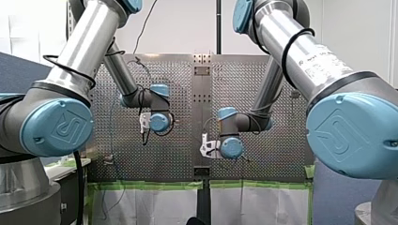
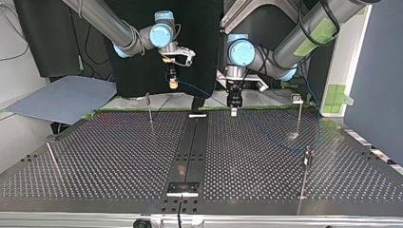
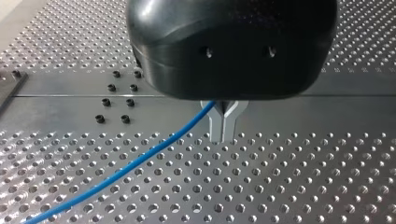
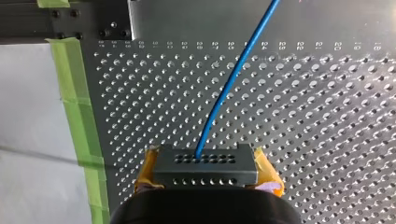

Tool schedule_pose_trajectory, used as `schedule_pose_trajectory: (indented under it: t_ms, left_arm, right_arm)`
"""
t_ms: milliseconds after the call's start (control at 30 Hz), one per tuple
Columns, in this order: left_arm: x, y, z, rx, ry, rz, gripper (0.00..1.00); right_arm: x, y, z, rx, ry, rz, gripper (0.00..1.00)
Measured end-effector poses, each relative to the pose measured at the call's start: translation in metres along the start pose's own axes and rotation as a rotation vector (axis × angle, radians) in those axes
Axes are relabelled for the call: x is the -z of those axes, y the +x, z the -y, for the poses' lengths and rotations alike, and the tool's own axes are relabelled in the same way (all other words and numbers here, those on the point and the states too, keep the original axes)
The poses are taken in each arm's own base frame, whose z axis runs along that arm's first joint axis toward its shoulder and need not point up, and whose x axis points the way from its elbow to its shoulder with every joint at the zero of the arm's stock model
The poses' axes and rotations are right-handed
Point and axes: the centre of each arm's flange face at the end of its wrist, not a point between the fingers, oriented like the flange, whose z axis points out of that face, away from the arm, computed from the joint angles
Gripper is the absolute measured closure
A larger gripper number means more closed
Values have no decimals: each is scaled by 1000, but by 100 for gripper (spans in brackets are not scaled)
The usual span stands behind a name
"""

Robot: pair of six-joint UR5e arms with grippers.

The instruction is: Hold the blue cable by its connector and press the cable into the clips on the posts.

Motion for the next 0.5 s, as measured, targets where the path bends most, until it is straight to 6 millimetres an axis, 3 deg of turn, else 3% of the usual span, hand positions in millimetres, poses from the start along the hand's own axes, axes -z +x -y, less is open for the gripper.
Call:
schedule_pose_trajectory:
  t_ms: [267, 500]
  left_arm:
    - [9, 17, 3, 7, 20, -18, 100]
    - [15, 43, 17, 9, 55, -22, 100]
  right_arm:
    - [2, -8, -4, -7, -4, 2, 100]
    - [-1, -35, -10, -14, -17, 27, 100]
